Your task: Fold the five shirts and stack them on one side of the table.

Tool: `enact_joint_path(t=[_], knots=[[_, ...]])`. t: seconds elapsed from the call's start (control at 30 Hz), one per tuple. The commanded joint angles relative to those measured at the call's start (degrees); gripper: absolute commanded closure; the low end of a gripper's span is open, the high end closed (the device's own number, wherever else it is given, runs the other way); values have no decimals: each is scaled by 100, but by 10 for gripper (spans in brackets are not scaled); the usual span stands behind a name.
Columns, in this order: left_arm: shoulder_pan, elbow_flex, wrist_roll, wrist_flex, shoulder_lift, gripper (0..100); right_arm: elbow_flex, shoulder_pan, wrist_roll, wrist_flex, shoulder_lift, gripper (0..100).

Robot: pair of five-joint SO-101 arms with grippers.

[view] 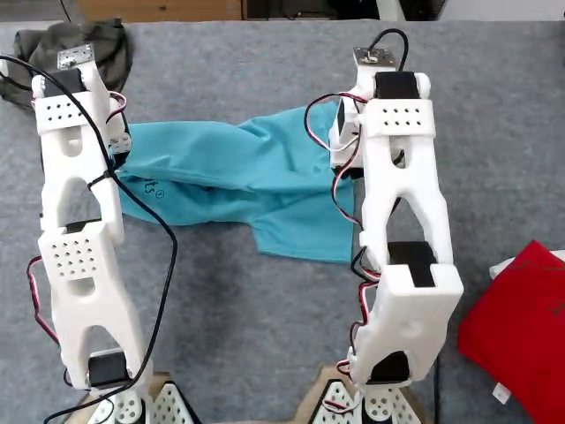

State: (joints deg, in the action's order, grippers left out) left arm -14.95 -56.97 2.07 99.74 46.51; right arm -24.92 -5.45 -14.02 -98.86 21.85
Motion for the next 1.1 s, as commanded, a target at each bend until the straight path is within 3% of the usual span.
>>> enact_joint_path(t=[0.0, 0.13, 0.57, 1.07], knots=[[-70, 9, 70, 105, -75, 981, 13, -48, 44, 62, -426, 993], [-158, 308, 369, 105, -75, 981, 13, -92, 26, 62, -426, 993], [-149, 1275, 396, -9, -75, 981, 365, -127, 26, 79, -426, 993], [-527, 730, 369, 105, -145, 981, 382, -119, 35, -26, -954, 993]])
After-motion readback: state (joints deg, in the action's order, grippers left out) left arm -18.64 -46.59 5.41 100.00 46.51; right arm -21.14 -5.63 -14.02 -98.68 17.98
